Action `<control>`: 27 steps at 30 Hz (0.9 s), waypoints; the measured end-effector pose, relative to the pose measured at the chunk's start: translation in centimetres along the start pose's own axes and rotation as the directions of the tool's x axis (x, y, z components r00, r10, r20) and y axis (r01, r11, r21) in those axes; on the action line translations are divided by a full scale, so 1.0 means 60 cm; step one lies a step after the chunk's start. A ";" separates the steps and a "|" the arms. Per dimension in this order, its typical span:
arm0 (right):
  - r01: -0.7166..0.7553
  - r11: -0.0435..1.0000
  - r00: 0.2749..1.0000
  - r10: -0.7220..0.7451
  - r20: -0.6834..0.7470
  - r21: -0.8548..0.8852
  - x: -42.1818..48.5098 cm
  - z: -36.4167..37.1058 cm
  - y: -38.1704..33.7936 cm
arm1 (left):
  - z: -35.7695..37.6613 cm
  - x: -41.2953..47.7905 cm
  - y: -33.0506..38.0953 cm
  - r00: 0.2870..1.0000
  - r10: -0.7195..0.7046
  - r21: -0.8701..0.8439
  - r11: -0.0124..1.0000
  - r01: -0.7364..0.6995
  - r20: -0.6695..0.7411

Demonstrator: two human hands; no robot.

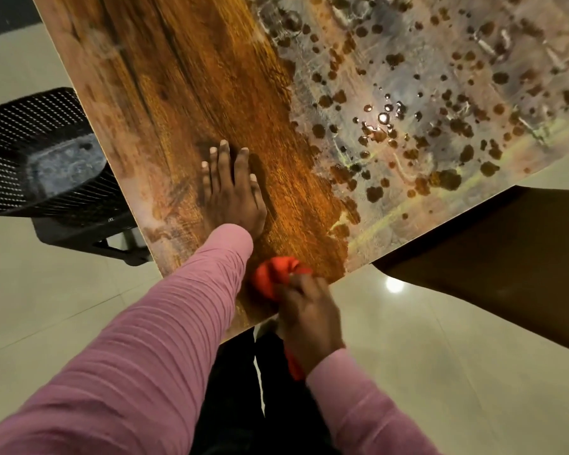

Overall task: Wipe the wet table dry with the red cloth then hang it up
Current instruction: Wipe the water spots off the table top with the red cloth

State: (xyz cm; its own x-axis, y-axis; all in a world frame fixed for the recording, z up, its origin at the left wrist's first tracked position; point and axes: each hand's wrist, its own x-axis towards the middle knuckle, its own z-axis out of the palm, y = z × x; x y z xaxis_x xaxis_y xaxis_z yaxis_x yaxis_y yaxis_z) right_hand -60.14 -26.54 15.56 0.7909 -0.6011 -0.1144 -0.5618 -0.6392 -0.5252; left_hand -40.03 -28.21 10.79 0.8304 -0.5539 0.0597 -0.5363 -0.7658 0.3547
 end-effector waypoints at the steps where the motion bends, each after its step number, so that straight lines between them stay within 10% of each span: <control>1: 0.055 0.998 0.995 -0.058 0.077 0.038 -0.027 0.019 -0.024 | 0.000 0.001 0.001 1.000 0.002 0.001 1.000 -0.002 -0.002; 7: 0.238 0.971 0.954 -0.239 0.183 0.028 -0.059 0.018 -0.026 | 0.000 0.001 0.000 1.000 -0.004 0.003 1.000 0.004 -0.001; 14: -0.171 0.985 0.984 0.169 -0.060 -0.023 -0.018 -0.024 0.006 | -0.001 -0.002 -0.001 1.000 0.018 -0.017 1.000 -0.017 0.017; 21: 0.075 0.997 0.989 -0.075 0.129 -0.001 -0.033 -0.001 -0.045 | -0.005 -0.004 -0.002 0.998 0.060 -0.018 0.998 -0.059 0.038; 27: -0.286 0.955 0.950 0.272 -0.152 -0.079 0.073 -0.088 0.089 | -0.008 -0.004 0.003 0.996 0.074 -0.035 0.997 -0.072 0.059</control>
State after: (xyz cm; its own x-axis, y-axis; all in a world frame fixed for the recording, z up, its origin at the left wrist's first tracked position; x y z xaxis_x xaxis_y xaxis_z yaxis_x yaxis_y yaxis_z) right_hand -60.95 -35.13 16.72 0.5621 -0.8178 -0.1230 -0.7817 -0.4768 -0.4020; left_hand -40.26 -28.06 11.28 0.7782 -0.6273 0.0304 -0.5890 -0.7122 0.3821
